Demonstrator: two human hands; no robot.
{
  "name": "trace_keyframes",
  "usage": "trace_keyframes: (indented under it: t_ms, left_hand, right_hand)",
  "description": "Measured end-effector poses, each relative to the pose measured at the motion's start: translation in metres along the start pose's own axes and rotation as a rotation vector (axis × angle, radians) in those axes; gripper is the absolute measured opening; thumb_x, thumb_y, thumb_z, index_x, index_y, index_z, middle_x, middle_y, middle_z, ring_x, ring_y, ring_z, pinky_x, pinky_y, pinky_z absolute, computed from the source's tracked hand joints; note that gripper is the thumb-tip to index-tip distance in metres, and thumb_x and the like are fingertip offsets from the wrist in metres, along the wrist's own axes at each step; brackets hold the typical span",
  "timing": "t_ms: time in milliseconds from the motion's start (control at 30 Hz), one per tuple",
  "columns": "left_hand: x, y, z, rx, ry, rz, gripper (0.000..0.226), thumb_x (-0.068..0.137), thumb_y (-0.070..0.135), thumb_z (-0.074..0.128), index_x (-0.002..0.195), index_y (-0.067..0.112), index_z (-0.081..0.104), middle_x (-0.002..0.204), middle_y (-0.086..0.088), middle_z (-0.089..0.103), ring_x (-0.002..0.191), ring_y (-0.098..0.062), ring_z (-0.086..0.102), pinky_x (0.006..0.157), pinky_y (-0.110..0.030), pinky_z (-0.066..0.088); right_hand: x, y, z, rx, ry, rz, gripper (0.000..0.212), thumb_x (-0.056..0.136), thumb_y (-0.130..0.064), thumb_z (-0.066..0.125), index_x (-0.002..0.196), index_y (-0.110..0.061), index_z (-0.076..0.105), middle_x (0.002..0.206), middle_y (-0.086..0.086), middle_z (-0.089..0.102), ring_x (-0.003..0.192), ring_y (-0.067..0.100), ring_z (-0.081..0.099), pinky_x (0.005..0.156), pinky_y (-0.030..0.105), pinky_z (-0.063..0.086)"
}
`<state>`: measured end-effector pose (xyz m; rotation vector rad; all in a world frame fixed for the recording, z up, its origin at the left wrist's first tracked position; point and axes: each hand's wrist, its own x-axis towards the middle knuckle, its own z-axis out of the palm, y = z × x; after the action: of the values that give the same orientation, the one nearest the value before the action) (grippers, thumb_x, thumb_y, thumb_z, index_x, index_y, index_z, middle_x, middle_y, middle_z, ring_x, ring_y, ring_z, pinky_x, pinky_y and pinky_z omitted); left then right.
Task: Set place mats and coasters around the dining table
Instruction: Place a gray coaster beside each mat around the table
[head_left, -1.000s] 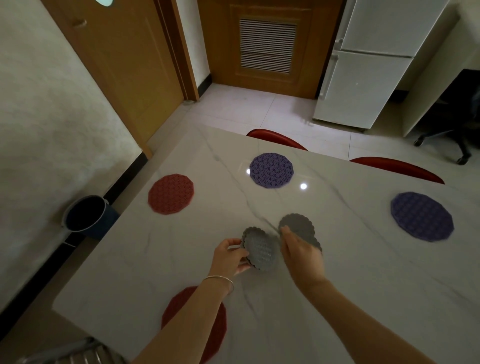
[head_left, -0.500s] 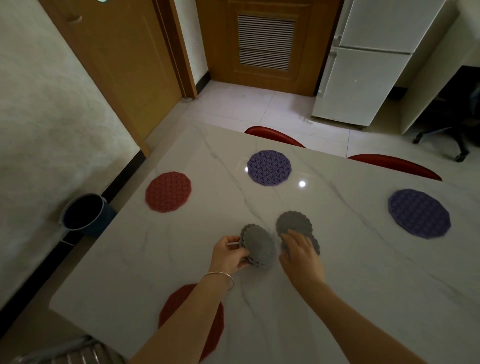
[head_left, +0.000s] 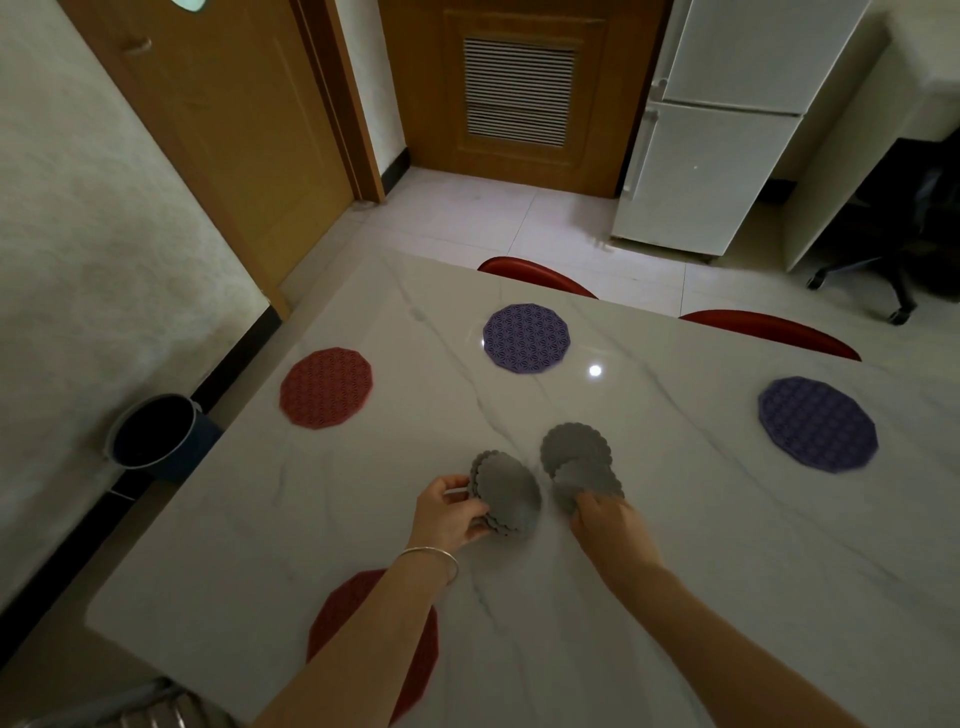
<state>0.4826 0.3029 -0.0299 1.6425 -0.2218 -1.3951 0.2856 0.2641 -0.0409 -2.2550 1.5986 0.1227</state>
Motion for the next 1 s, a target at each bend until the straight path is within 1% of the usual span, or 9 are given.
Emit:
trace_keyframes:
  t_ms: [100, 233, 367, 500, 600, 700, 867, 933, 1000]
  left_hand:
    - [-0.002, 0.001, 0.0, -0.008, -0.001, 0.002, 0.029, 0.078, -0.017, 0.061, 0.094, 0.007, 0.055, 0.092, -0.011, 0.062, 0.074, -0.026, 0.066, 0.048, -0.027, 0.057]
    - [-0.002, 0.005, -0.001, -0.031, -0.026, -0.025, 0.022, 0.079, -0.006, 0.067, 0.093, 0.009, 0.057, 0.099, -0.014, 0.063, 0.08, -0.029, 0.066, 0.055, -0.033, 0.059]
    - [-0.002, 0.008, -0.003, -0.132, -0.059, -0.086, 0.025, 0.086, 0.025, 0.062, 0.101, 0.005, 0.061, 0.105, -0.021, 0.064, 0.093, -0.035, 0.063, 0.068, -0.04, 0.057]
    - [-0.003, 0.006, -0.006, -0.183, -0.097, -0.108, 0.033, 0.089, 0.038, 0.054, 0.099, 0.008, 0.063, 0.1, -0.018, 0.066, 0.09, -0.033, 0.065, 0.06, -0.035, 0.056]
    - [-0.004, 0.006, -0.003, -0.138, -0.113, -0.085, 0.03, 0.085, 0.027, 0.063, 0.105, 0.004, 0.062, 0.102, -0.022, 0.066, 0.086, -0.034, 0.068, 0.058, -0.034, 0.057]
    - [-0.002, 0.004, 0.002, -0.011, -0.095, -0.017, 0.033, 0.076, -0.001, 0.07, 0.106, 0.004, 0.057, 0.099, -0.018, 0.066, 0.081, -0.03, 0.068, 0.055, -0.032, 0.057]
    - [0.004, 0.002, 0.004, 0.08, -0.092, 0.026, 0.041, 0.074, -0.015, 0.065, 0.108, 0.004, 0.054, 0.093, -0.012, 0.064, 0.078, -0.025, 0.066, 0.058, -0.035, 0.06]
    - [0.006, 0.003, 0.004, 0.083, -0.103, 0.032, 0.039, 0.074, -0.016, 0.064, 0.105, 0.005, 0.055, 0.093, -0.013, 0.064, 0.079, -0.026, 0.066, 0.058, -0.036, 0.06]
    - [0.007, 0.003, 0.002, 0.079, -0.119, 0.032, 0.036, 0.074, -0.015, 0.064, 0.098, 0.01, 0.056, 0.095, -0.014, 0.064, 0.081, -0.026, 0.066, 0.058, -0.035, 0.06]
  right_hand:
    - [-0.005, -0.002, -0.01, 0.122, 0.057, 0.104, 0.019, 0.095, -0.012, 0.042, 0.1, -0.006, 0.059, 0.093, 0.015, 0.066, 0.082, 0.031, 0.061, 0.07, 0.034, 0.051]
    - [-0.015, -0.016, -0.028, 0.364, 0.348, 0.148, 0.018, 0.096, -0.015, 0.043, 0.101, -0.01, 0.06, 0.066, 0.006, 0.062, 0.057, 0.023, 0.057, 0.052, 0.03, 0.045]
    - [-0.019, -0.044, -0.029, 0.388, 0.316, -0.001, 0.022, 0.096, -0.015, 0.045, 0.109, -0.012, 0.062, 0.082, 0.011, 0.07, 0.071, 0.027, 0.063, 0.064, 0.035, 0.05]
    - [-0.022, -0.061, -0.012, 0.392, 0.192, -0.073, 0.028, 0.096, -0.018, 0.041, 0.119, -0.018, 0.058, 0.1, 0.01, 0.069, 0.087, 0.027, 0.062, 0.074, 0.035, 0.05]
    - [-0.022, -0.064, -0.005, 0.37, 0.189, -0.12, 0.029, 0.096, -0.018, 0.042, 0.12, -0.017, 0.058, 0.102, 0.009, 0.069, 0.09, 0.027, 0.062, 0.077, 0.037, 0.051]
    - [-0.023, -0.064, -0.001, 0.377, 0.215, -0.243, 0.025, 0.089, -0.013, 0.054, 0.111, -0.015, 0.065, 0.103, 0.006, 0.071, 0.092, 0.025, 0.065, 0.075, 0.037, 0.053]
    - [-0.011, -0.038, 0.0, 0.546, 0.225, -0.168, 0.027, 0.08, -0.005, 0.061, 0.102, -0.017, 0.071, 0.109, 0.002, 0.071, 0.096, 0.018, 0.066, 0.084, 0.034, 0.055]
    - [0.002, -0.025, 0.0, 0.506, 0.254, -0.086, 0.036, 0.079, 0.001, 0.056, 0.108, -0.016, 0.068, 0.116, 0.005, 0.067, 0.104, 0.022, 0.062, 0.089, 0.032, 0.051]
    - [0.02, -0.012, -0.002, 0.376, 0.214, -0.017, 0.045, 0.083, -0.001, 0.055, 0.125, -0.015, 0.055, 0.138, 0.007, 0.05, 0.125, 0.024, 0.046, 0.099, 0.034, 0.041]
